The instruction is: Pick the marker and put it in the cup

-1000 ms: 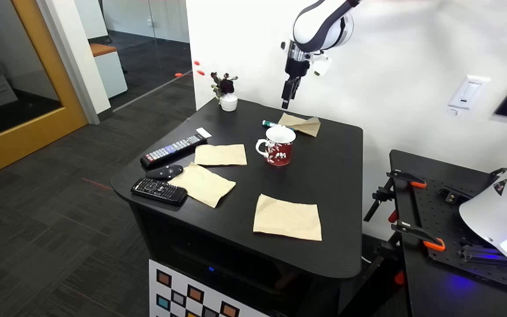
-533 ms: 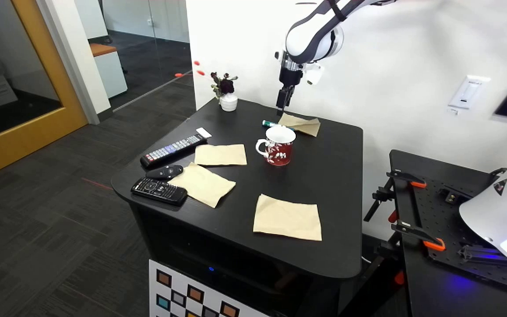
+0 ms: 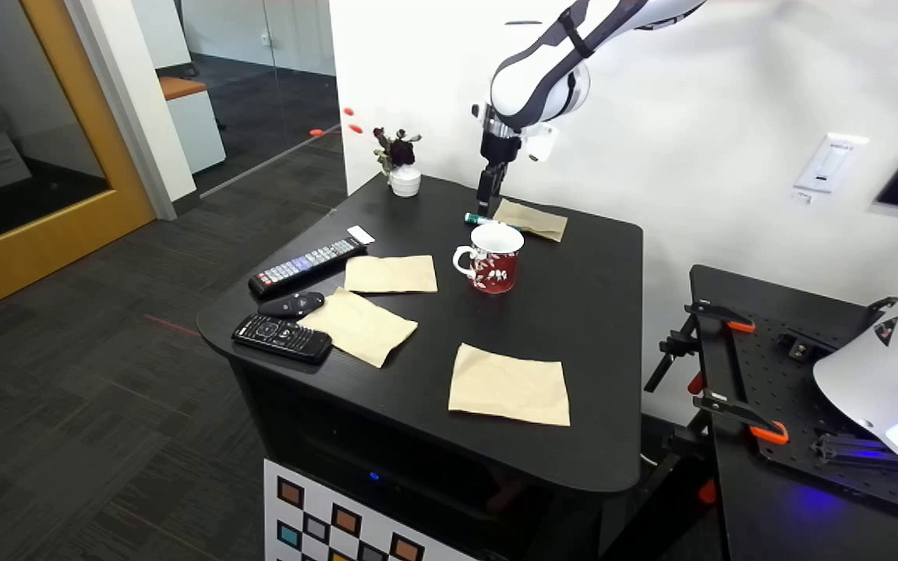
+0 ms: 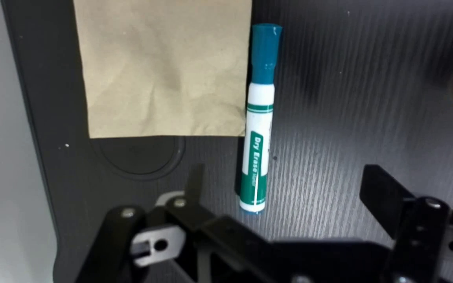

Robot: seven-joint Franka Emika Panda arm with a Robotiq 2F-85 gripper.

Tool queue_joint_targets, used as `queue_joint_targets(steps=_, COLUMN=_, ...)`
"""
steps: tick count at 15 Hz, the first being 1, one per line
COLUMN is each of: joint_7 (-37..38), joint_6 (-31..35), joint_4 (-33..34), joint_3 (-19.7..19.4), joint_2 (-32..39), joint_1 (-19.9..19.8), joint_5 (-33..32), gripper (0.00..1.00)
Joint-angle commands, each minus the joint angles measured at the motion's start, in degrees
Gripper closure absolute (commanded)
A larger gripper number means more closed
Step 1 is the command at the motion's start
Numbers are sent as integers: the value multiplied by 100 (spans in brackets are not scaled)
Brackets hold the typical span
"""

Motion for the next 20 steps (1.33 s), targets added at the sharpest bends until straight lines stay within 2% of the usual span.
queue_joint_targets(steps=1, joint_7=266, joint_6=-155, joint_4=330, joint_3=77, joint_2=210, joint_1=-57, joint_5=-206, gripper=0)
queue_joint_targets(steps=13, joint_7=302, joint_6=-353, joint_4=748, joint_3=165, joint_2=597, joint_1=-80, joint_5=-255, gripper=0)
queue_joint_targets(steps=18, joint_7=283, joint_6=-324, joint_4=641, joint_3=184, joint_2=654, joint_1=-91, joint_5=-253, gripper=0)
queue_joint_targets(steps=19, joint_7=280, joint_6=-318, joint_4=647, joint_3=187, joint_2=684, joint_1=-96, joint_5=-252, gripper=7)
queue_joint_targets(steps=20, joint_7=270, joint_6=-299, joint_4=637, joint_3=201, joint_2=698, joint_1=-110, joint_5=-236, gripper=28)
